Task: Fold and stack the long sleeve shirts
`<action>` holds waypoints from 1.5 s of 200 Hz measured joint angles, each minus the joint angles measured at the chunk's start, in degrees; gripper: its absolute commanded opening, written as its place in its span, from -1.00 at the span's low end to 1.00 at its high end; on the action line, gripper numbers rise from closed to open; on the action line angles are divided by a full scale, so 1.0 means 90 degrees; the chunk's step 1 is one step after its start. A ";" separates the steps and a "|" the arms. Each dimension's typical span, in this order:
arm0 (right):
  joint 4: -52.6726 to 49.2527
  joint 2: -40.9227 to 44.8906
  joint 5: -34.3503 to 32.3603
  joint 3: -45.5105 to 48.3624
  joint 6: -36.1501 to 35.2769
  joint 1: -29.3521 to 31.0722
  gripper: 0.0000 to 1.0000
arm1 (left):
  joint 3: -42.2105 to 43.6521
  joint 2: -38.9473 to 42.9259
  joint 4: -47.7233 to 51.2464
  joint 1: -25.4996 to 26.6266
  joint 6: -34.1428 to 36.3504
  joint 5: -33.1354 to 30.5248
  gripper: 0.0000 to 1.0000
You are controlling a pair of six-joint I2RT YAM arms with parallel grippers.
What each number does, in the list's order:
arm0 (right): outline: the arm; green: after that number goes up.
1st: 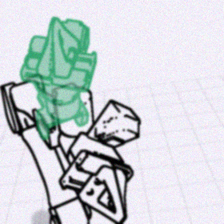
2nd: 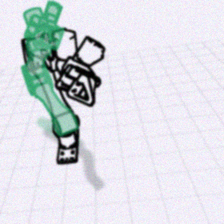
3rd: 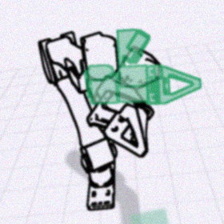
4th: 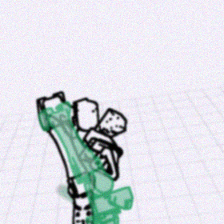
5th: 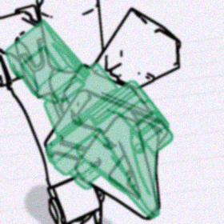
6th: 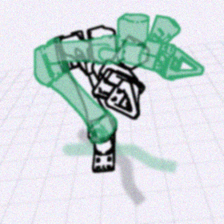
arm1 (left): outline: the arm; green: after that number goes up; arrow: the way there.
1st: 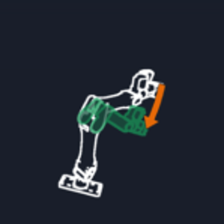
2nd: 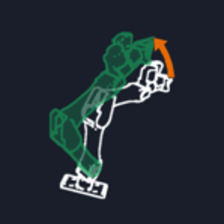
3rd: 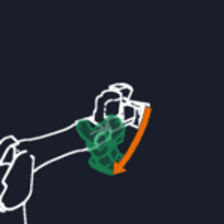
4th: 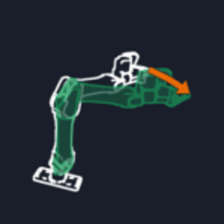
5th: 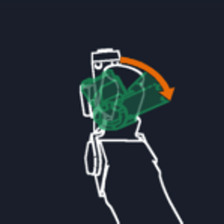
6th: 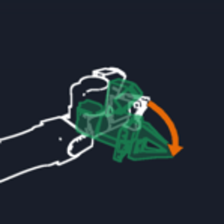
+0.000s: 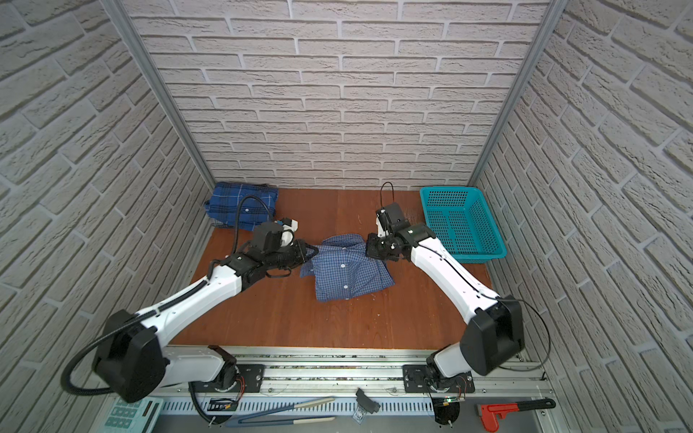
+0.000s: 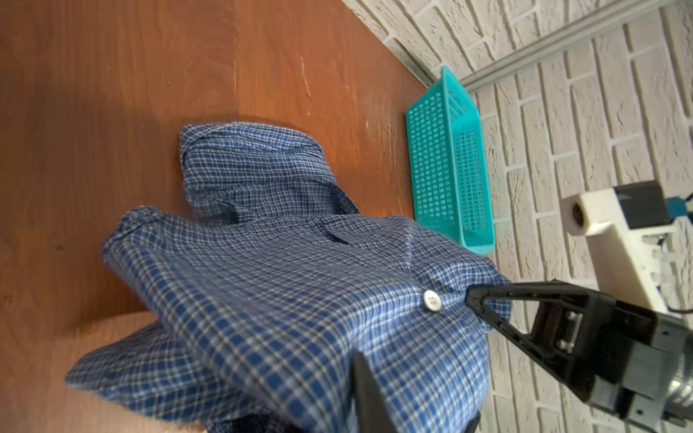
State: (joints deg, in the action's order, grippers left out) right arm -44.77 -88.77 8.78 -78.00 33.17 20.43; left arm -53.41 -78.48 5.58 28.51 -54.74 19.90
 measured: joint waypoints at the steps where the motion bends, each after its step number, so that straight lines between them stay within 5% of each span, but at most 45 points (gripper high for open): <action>1: -0.0002 -0.0036 0.0005 -0.0022 -0.0015 -0.0010 -0.80 | -0.0015 -0.0066 -0.0012 -0.0036 0.0002 0.0015 -0.61; 11: -0.0007 -0.0542 0.0036 -0.0396 -0.0151 -0.0151 -0.66 | -0.0141 -0.0440 -0.0063 -0.0240 0.0114 0.0192 -0.40; 21: 0.0019 -0.1124 0.0066 -0.0831 -0.0296 -0.0270 -0.29 | -0.0282 -0.0826 -0.0058 -0.0396 0.0289 0.0282 -0.26; 54: 0.0112 -0.2681 0.0180 -0.2052 -0.0697 -0.0495 -0.23 | -0.0889 -0.1749 0.0233 -0.0848 0.0716 0.0330 -0.28; 86: 0.0044 -0.3407 -0.0029 -0.2773 -0.0945 -0.0590 -0.11 | -0.1411 -0.2001 0.0631 -0.1270 0.1217 0.0146 0.01; 120: 0.0109 -0.2633 -0.0707 -0.2822 -0.1243 -0.0578 0.20 | -0.1299 -0.1535 0.0763 -0.1355 0.1583 -0.0304 0.04; 148: 0.1394 -0.0376 -0.0707 -0.1107 -0.1695 -0.0304 0.50 | -0.0160 -0.0610 0.0415 -0.0976 0.1498 -0.0743 0.05; 166: 0.2203 0.0627 -0.0481 -0.0151 -0.1928 0.0352 0.52 | 0.0716 -0.0386 -0.0039 -0.0685 0.1217 -0.0828 -0.01; 180: 0.2591 0.0522 -0.0270 -0.0046 -0.2035 0.0882 0.54 | 0.1178 -0.0491 -0.0248 -0.0602 0.1015 -0.0879 0.03; 205: 0.2939 -0.0777 -0.0291 -0.0250 -0.2120 0.1477 0.57 | 0.1265 -0.0957 -0.0498 -0.0512 0.0838 -0.1064 0.08; 247: 0.2327 -0.2752 -0.1008 -0.1030 -0.2108 0.1525 0.58 | 0.0991 -0.1651 -0.1098 -0.0267 0.0724 -0.1161 0.09; 300: 0.2132 -0.3543 -0.1171 -0.1702 -0.2067 0.1498 0.42 | 0.0639 -0.2414 -0.1557 -0.0041 0.0602 -0.1209 -0.47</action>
State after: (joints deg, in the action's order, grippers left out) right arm -25.58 -120.66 -1.76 -93.32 14.57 33.91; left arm -47.66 -100.20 -8.43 28.14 -49.32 9.02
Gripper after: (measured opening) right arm 0.727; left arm 0.301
